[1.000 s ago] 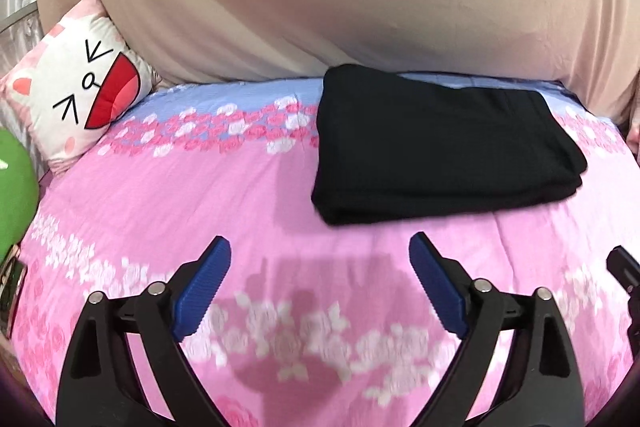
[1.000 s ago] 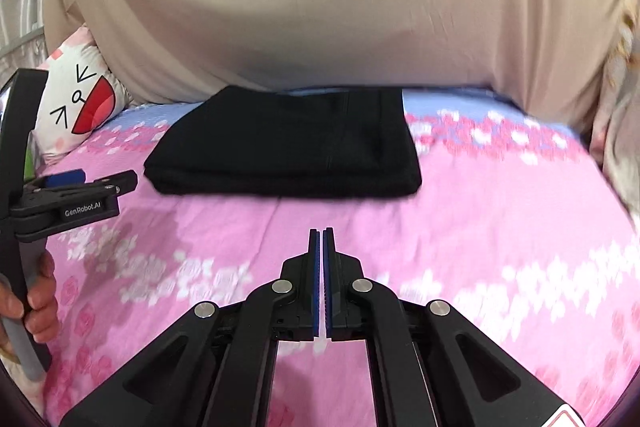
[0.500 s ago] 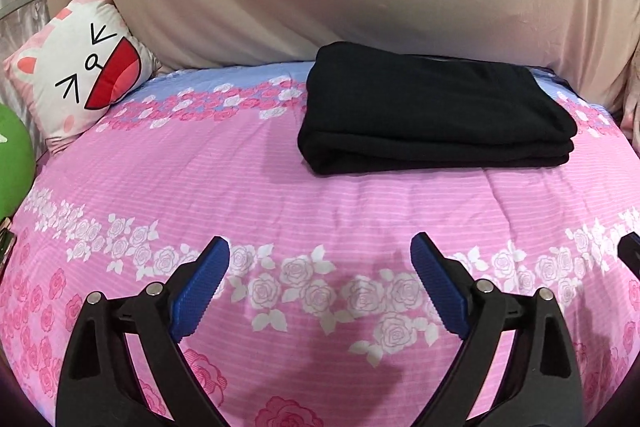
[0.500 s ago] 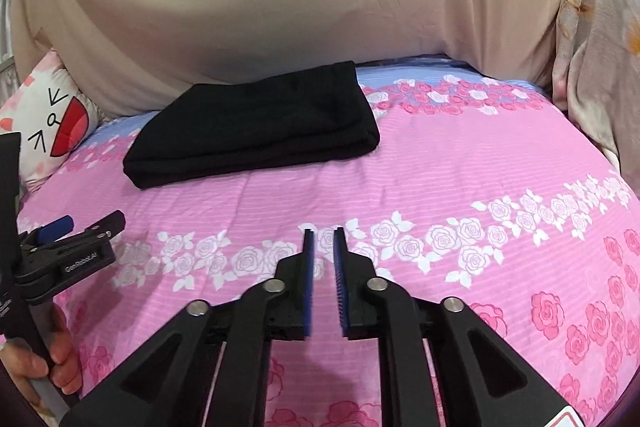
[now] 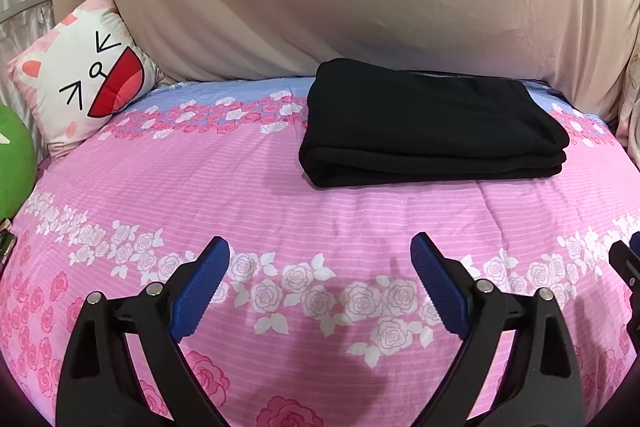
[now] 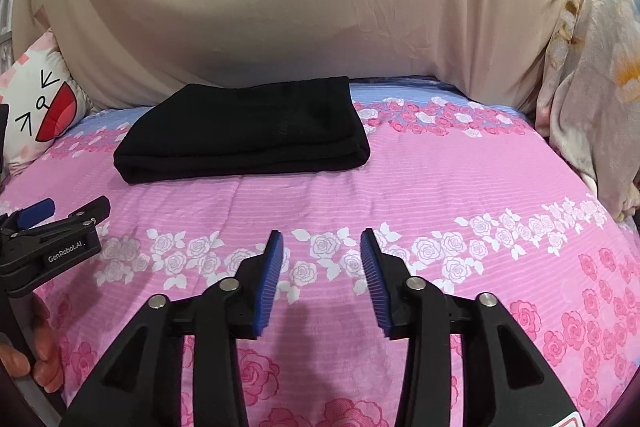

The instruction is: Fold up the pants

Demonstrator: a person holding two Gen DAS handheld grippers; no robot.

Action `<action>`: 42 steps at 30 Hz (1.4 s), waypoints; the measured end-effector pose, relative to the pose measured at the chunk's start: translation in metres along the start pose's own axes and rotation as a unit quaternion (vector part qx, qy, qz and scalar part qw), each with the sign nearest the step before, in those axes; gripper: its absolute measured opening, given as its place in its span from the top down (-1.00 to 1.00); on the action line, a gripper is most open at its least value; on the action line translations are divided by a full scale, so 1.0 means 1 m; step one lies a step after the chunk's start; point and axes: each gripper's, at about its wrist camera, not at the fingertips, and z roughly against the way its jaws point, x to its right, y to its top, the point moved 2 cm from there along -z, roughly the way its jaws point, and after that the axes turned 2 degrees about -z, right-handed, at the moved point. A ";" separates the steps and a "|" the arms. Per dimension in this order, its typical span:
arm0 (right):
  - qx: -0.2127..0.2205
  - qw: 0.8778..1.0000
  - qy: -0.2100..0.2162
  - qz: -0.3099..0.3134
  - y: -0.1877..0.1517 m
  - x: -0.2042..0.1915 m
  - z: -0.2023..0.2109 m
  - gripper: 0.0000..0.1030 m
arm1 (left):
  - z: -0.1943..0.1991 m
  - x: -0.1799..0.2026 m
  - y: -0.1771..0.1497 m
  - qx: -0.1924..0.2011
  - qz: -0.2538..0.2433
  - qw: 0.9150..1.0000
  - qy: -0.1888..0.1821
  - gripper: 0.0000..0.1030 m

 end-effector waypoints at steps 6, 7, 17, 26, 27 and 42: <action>0.000 1.000 -0.008 0.003 0.000 -0.002 0.001 0.03 | 0.005 0.005 0.000 0.012 -0.014 1.000 0.006 -0.82; -0.001 1.000 -0.008 0.002 0.000 -0.002 0.001 0.01 | 0.006 0.005 0.000 0.014 -0.015 1.000 0.006 -0.83; -0.005 1.000 -0.009 0.003 -0.001 -0.001 -0.002 -0.09 | 0.008 0.007 0.000 0.022 -0.021 0.999 0.014 -0.87; -0.008 1.000 -0.012 0.004 -0.002 -0.001 -0.003 -0.10 | 0.009 0.005 0.000 0.022 -0.021 0.999 0.008 -0.86; -0.008 1.000 -0.011 0.004 -0.002 0.000 -0.003 -0.10 | 0.010 0.006 -0.001 0.024 -0.023 0.999 0.007 -0.86; -0.011 1.000 -0.012 0.005 -0.002 -0.001 -0.004 -0.11 | 0.014 0.016 -0.003 0.021 -0.037 0.999 -0.001 -0.91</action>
